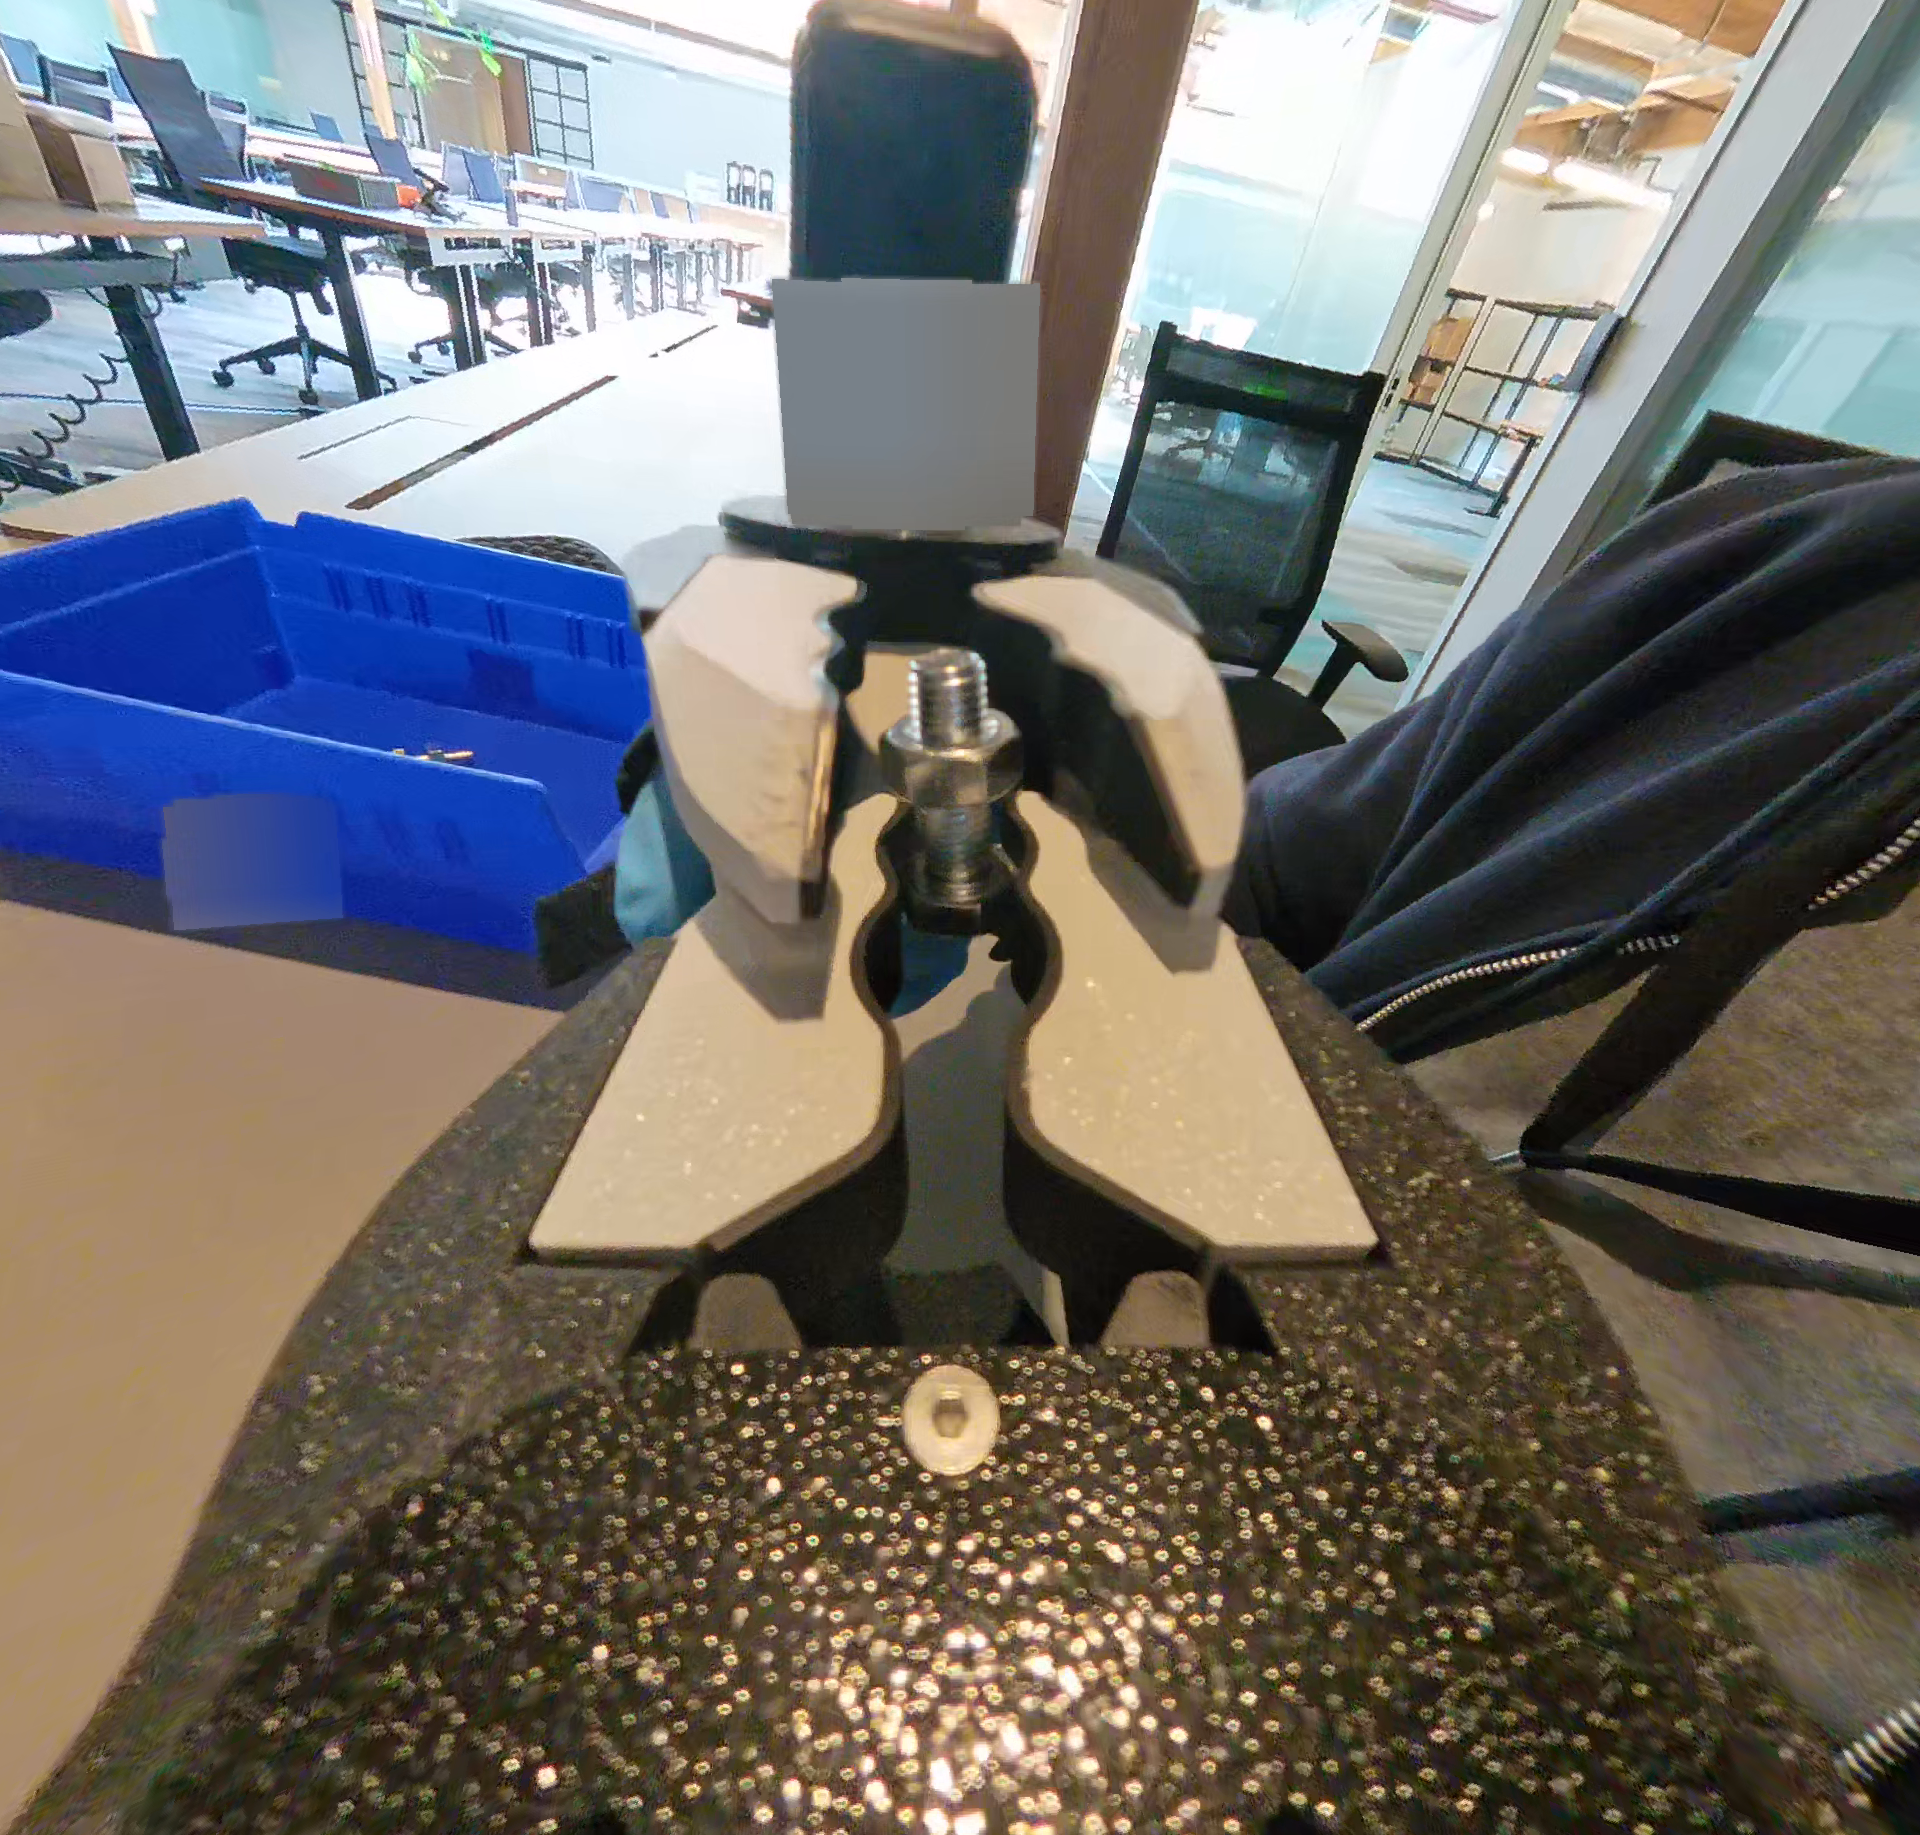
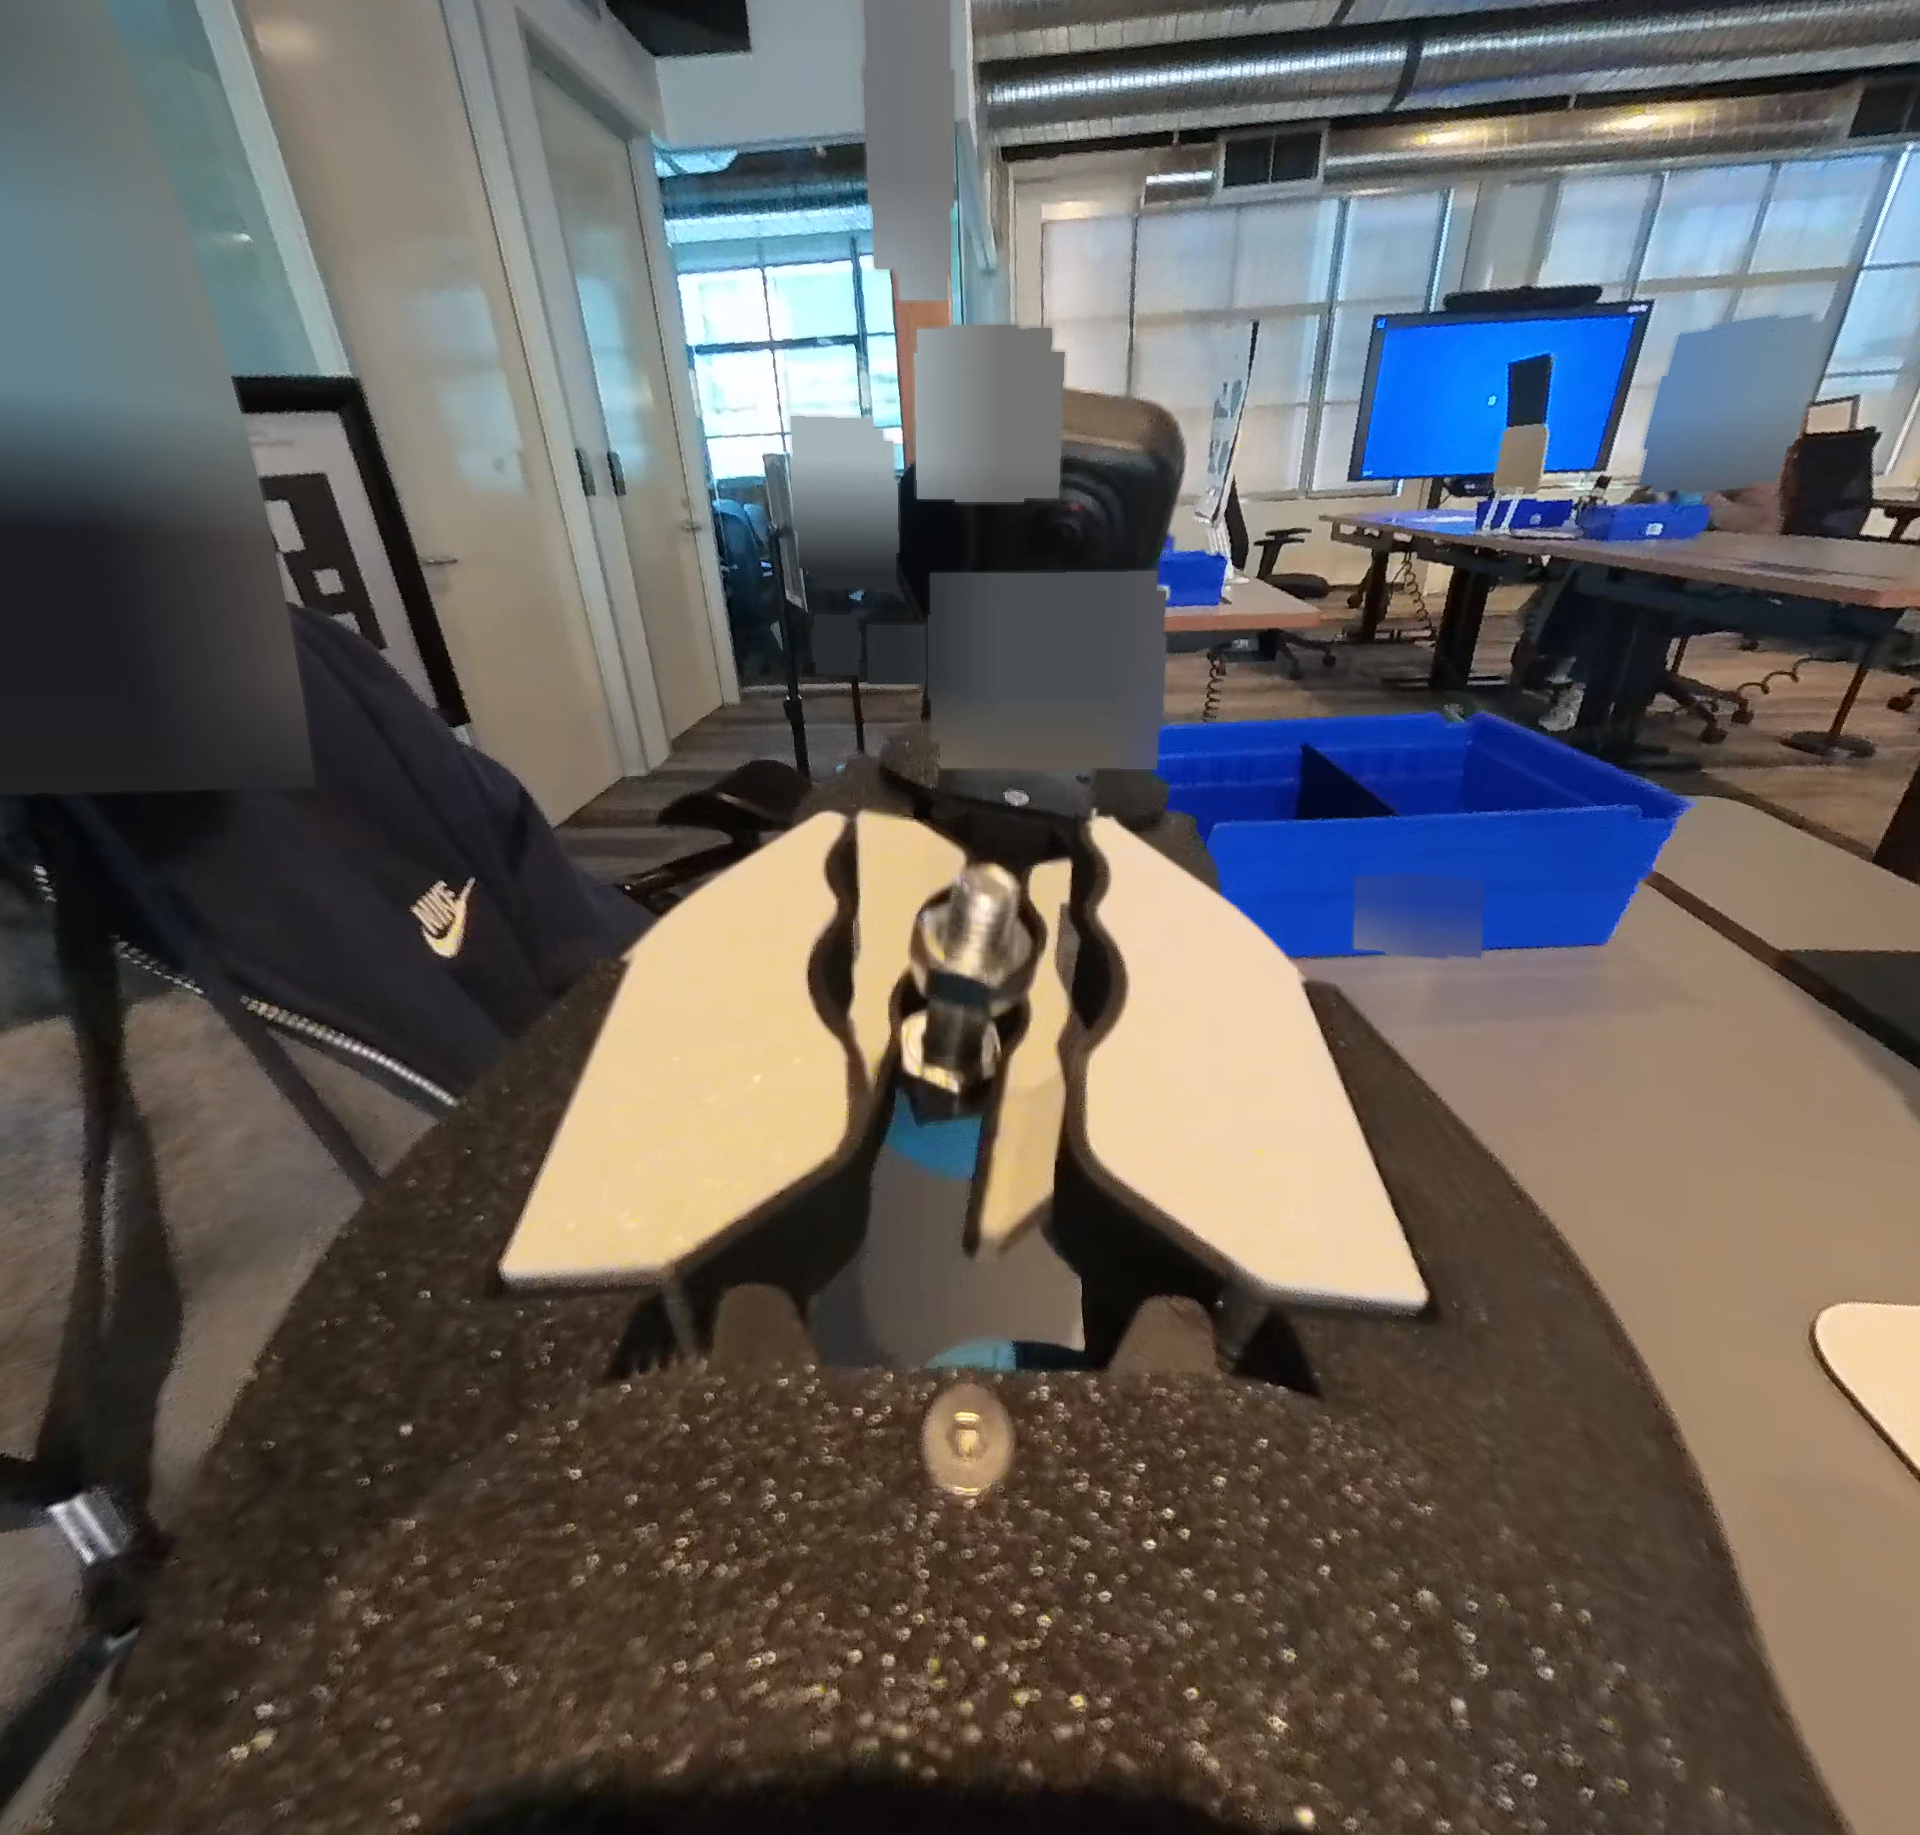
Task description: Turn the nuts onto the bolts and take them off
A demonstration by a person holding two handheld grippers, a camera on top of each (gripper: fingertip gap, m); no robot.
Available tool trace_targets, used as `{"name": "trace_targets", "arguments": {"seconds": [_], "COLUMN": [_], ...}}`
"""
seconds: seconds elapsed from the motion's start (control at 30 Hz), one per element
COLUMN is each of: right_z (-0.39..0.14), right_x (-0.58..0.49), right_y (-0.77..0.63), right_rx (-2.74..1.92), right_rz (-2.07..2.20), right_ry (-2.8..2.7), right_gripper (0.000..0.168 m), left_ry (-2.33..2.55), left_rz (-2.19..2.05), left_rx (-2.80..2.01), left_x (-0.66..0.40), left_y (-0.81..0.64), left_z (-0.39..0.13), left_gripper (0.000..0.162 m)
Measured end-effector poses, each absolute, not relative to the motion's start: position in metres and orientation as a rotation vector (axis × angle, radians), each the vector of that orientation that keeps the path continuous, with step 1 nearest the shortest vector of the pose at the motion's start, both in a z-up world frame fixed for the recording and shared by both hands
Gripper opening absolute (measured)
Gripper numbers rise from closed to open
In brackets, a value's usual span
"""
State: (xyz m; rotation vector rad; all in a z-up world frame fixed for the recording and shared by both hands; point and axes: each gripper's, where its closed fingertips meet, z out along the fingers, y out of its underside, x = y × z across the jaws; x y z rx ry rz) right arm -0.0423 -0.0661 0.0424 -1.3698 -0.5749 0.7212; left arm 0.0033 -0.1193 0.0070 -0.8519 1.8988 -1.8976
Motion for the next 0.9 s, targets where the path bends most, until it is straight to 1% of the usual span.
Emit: {"name": "trace_targets", "arguments": {"seconds": [0.27, 0.4, 0.7, 0.77, 0.9], "right_z": [0.055, 0.048, 0.031, 0.03, 0.031], "right_x": [-0.031, -0.033, -0.02, -0.022, -0.022], "right_y": [-0.072, -0.081, -0.077, -0.079, -0.08], "right_rx": [-1.361, -1.385, -1.386, -1.381, -1.38], "right_rz": [0.734, 0.729, 0.723, 0.732, 0.721], "right_ry": [-0.574, -0.616, -0.59, -0.603, -0.61], "right_gripper": [0.037, 0.032, 0.025, 0.02, 0.019], "left_ry": [1.878, 1.866, 1.884, 1.885, 1.881], "left_rz": [-1.899, -1.881, -1.793, -1.794, -1.789], "left_rx": [-0.831, -0.813, -0.854, -0.848, -0.846], "left_x": [-0.002, -0.002, 0.008, 0.007, 0.007], "left_y": [-0.115, -0.115, -0.114, -0.114, -0.114], "left_z": [0.016, 0.015, -0.005, -0.005, -0.004], "left_gripper": [0.015, 0.015, 0.015, 0.015, 0.015]}}
